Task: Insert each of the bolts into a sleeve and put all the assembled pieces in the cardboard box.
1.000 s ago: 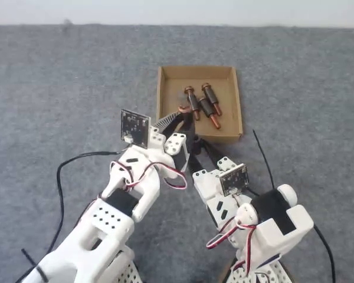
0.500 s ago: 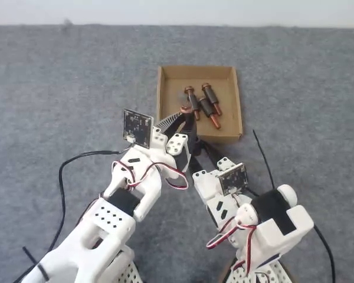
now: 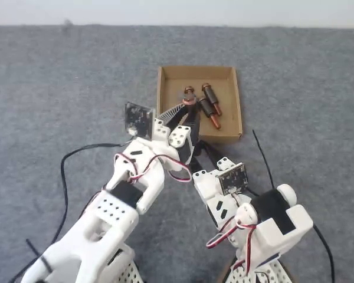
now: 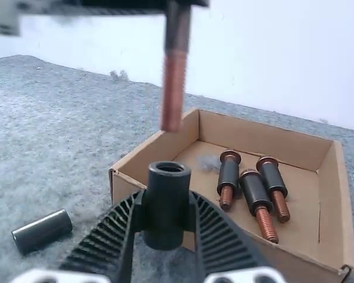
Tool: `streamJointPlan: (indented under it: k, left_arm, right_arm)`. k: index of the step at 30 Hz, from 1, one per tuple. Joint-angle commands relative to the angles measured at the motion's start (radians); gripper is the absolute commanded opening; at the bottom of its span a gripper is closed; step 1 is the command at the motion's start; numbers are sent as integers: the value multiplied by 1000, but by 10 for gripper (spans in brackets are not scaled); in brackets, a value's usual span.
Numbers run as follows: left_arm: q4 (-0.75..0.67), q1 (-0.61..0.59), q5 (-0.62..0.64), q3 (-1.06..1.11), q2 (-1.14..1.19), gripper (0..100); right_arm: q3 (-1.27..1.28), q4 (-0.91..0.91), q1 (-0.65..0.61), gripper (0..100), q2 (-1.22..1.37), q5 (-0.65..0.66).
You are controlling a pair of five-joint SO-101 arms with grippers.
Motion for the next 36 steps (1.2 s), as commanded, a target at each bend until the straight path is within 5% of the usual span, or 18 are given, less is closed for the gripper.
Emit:
streamJointPlan:
  k: [1,25,36]
  left_arm:
    - [-28,0,-6,-91,92,11]
    - [-17,28,-6,68,-23,11]
    - [141,28,-117,67,17,11]
  right_arm:
    - [31,7,-7,6,-44,-6]
    - [32,7,2,6,-50,-2]
    - [32,8,2,6,-48,52]
